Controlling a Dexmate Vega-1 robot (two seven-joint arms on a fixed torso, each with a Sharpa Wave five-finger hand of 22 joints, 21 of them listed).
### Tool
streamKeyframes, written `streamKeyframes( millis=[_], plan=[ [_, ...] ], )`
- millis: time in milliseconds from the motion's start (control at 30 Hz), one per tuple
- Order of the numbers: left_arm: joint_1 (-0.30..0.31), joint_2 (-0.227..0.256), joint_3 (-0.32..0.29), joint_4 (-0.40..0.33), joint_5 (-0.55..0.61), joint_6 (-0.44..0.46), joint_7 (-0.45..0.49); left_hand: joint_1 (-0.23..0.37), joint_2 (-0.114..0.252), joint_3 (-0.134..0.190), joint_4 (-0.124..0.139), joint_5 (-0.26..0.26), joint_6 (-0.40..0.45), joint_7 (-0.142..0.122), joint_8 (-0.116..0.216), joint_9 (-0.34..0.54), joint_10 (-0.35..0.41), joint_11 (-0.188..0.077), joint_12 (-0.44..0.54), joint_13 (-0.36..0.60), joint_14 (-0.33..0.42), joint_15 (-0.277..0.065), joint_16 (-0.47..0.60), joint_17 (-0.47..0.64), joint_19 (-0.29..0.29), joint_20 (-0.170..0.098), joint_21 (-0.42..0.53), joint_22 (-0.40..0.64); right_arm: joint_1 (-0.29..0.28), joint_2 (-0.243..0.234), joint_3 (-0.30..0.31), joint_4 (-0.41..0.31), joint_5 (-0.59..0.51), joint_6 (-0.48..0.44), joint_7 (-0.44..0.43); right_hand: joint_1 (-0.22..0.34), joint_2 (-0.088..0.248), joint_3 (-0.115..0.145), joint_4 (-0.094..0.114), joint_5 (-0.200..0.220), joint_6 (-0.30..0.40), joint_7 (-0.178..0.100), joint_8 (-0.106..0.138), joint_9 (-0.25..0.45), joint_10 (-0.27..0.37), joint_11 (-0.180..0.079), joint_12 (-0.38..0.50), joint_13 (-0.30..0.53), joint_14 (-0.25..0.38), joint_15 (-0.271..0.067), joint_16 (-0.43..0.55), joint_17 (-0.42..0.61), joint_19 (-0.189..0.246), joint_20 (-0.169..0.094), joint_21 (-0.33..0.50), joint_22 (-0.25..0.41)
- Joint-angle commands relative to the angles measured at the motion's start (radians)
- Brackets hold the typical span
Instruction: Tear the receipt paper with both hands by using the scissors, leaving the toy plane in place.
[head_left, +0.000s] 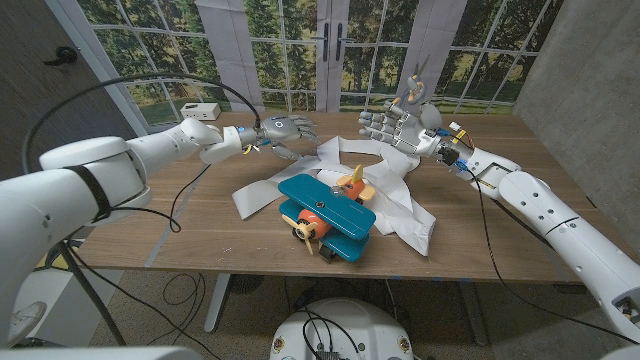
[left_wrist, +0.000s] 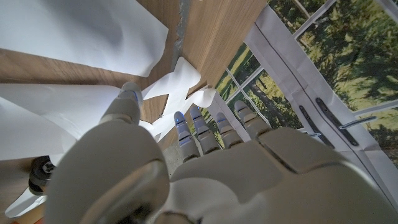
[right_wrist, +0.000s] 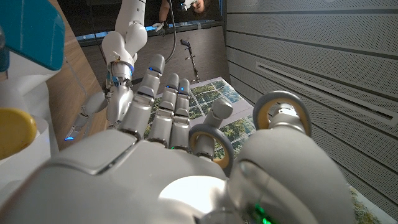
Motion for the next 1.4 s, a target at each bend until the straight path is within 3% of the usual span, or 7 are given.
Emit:
streamKeyframes(
  millis=[33,200,267,667,900,1267,1400],
  plan=[
    [-0.004,-0.012,0.032,-0.011,-0.009,0.025,-0.034,-0.001,-0.006,0.005,0.003,-0.003,0.021,0.001,0.011,0.003,-0.009,0.000,-0.004,0.005,0.001,-0.104,-0.001,0.003,-0.001,0.008,0.000,0.004,-0.009,-0.002,0.003,-0.014,0.004,0.001,-0.007,0.001,0.006,-0.005,0.000,-0.003,0.051,0.050,0.005,0.007,0.004,-0.002,0.007,-0.001,0.006,-0.003,0.005,0.002,0.008,-0.003,-0.005,0.006],
    [-0.005,-0.020,0.041,-0.009,-0.003,0.034,-0.022,-0.001,-0.005,0.005,0.004,-0.004,0.027,0.000,0.011,0.003,-0.009,0.003,-0.004,0.006,-0.001,-0.102,-0.002,0.003,-0.002,0.009,0.000,0.004,-0.017,-0.007,0.007,-0.024,0.006,0.001,-0.014,0.002,0.008,-0.007,0.000,-0.003,0.053,0.049,0.003,0.002,0.004,-0.002,0.008,-0.002,0.007,-0.003,0.005,0.002,0.009,-0.004,-0.007,0.006],
    [-0.005,-0.023,0.043,-0.008,-0.004,0.038,-0.016,-0.002,-0.002,0.007,0.004,-0.003,0.086,0.005,0.027,0.004,-0.016,0.010,-0.008,0.007,-0.002,-0.102,-0.003,0.003,-0.005,0.009,0.000,0.004,-0.020,-0.008,0.009,-0.027,0.005,0.004,-0.017,0.002,0.010,-0.008,0.000,-0.003,0.052,0.051,0.007,0.009,0.005,0.001,0.008,-0.003,0.012,-0.003,0.007,0.002,0.007,0.004,-0.009,0.006],
    [-0.005,-0.041,0.055,-0.008,-0.001,0.051,-0.033,0.021,0.011,0.022,-0.005,0.000,0.100,0.003,0.022,0.004,-0.026,0.014,-0.014,0.006,-0.008,-0.098,-0.006,0.002,-0.011,0.012,-0.001,0.004,-0.029,-0.011,0.013,-0.038,0.007,0.012,-0.017,0.003,0.012,-0.012,0.001,-0.004,0.051,0.050,0.007,0.007,0.006,0.000,0.009,-0.006,0.009,-0.001,0.005,0.002,0.002,0.007,-0.013,0.005],
    [0.009,-0.055,0.070,-0.012,0.019,0.113,0.021,0.043,0.027,0.036,-0.011,0.003,0.094,-0.001,0.014,0.004,-0.022,0.010,-0.014,0.005,-0.004,-0.105,-0.004,0.001,-0.008,0.006,0.001,0.004,-0.036,-0.015,0.018,-0.049,0.006,0.017,-0.025,0.004,0.013,-0.015,0.001,-0.004,0.051,0.050,0.008,0.008,0.007,0.000,0.009,-0.008,0.007,-0.003,0.004,0.001,0.001,0.006,-0.014,0.005],
    [-0.010,-0.131,0.121,0.099,0.014,0.102,0.042,0.069,0.036,0.048,-0.017,0.006,0.105,-0.003,0.012,0.004,-0.017,0.010,-0.014,0.004,0.000,-0.112,-0.004,0.000,-0.002,0.000,0.003,0.003,-0.044,-0.022,0.026,-0.056,0.010,0.021,-0.037,0.007,0.014,-0.018,0.000,-0.004,0.046,0.050,0.006,0.007,0.004,0.000,0.008,-0.009,0.006,-0.001,0.003,0.001,0.001,0.006,-0.014,0.005],
    [-0.025,-0.176,0.142,0.173,-0.008,0.076,0.026,0.076,0.037,0.050,-0.019,0.006,0.105,-0.003,0.010,0.004,-0.016,0.007,-0.014,0.004,-0.001,-0.112,-0.005,0.000,-0.001,0.000,0.003,0.003,-0.045,-0.023,0.027,-0.056,0.010,0.022,-0.038,0.008,0.014,-0.019,0.000,-0.004,0.046,0.050,0.006,0.006,0.004,-0.001,0.008,-0.010,0.005,-0.003,0.003,0.001,0.001,0.006,-0.015,0.005]
  ],
)
